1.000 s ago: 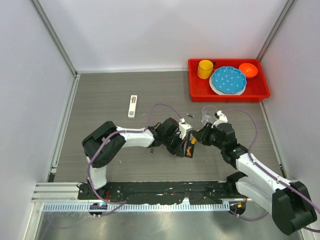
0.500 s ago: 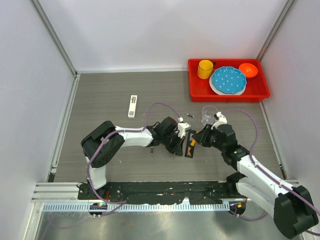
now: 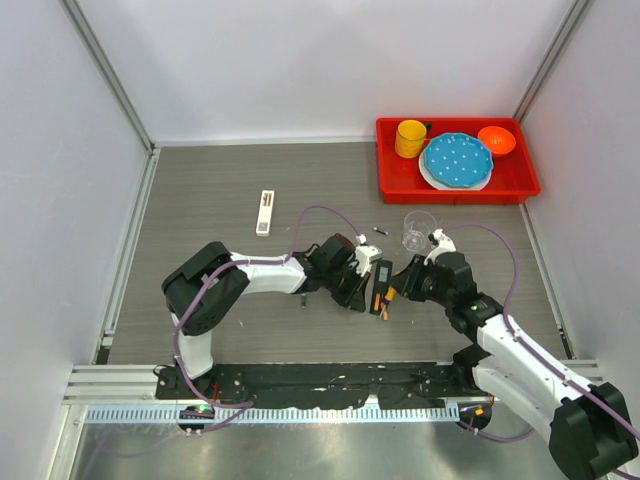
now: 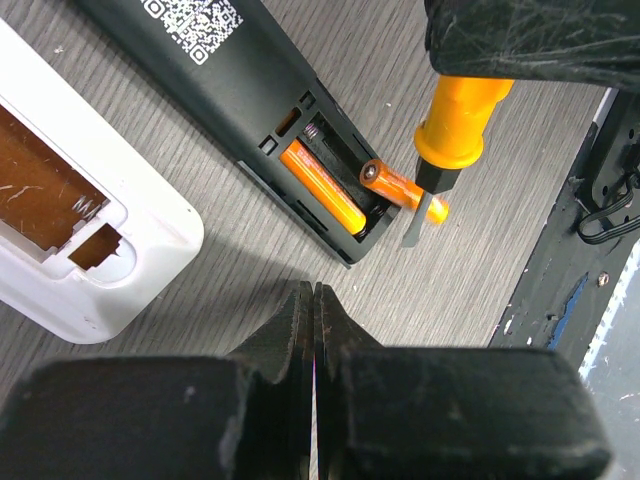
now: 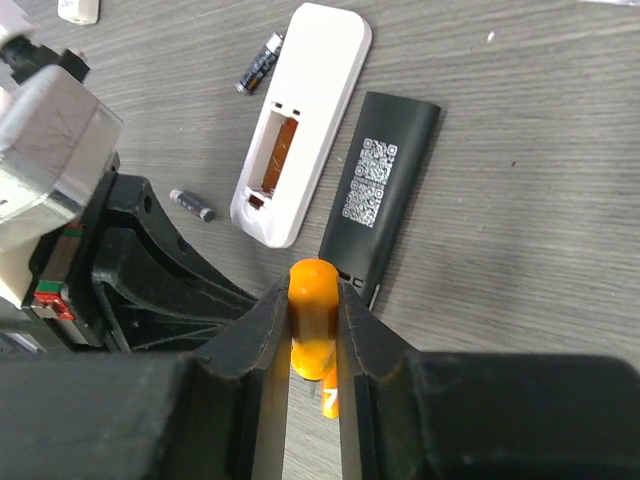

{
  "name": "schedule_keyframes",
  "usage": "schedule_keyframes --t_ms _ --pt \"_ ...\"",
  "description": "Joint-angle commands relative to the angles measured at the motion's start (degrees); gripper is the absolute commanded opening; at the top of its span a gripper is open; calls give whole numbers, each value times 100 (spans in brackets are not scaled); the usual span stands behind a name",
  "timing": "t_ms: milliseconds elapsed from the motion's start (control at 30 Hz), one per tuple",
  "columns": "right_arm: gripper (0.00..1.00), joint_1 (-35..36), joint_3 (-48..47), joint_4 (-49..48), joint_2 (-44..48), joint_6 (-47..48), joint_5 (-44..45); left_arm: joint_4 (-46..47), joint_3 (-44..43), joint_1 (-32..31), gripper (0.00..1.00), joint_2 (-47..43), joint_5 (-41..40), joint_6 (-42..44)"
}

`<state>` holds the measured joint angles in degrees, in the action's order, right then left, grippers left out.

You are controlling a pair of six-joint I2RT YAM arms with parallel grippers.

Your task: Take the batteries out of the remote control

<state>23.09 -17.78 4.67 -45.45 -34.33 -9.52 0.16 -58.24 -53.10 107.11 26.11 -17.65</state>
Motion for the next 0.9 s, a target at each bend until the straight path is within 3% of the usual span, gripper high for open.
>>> schedule_keyframes --t_ms 0,233,533,867 --pt "1 20 -33 148 220 102 38 -51 -21 37 2 -24 17 42" --pt "1 20 -103 96 405 49 196 -52 -38 37 3 12 78 51" --pt "1 20 -252 -88 353 -65 819 -51 -117 37 15 91 228 69" --pt "1 20 -358 -177 493 -92 908 -385 -592 10 14 380 114 95"
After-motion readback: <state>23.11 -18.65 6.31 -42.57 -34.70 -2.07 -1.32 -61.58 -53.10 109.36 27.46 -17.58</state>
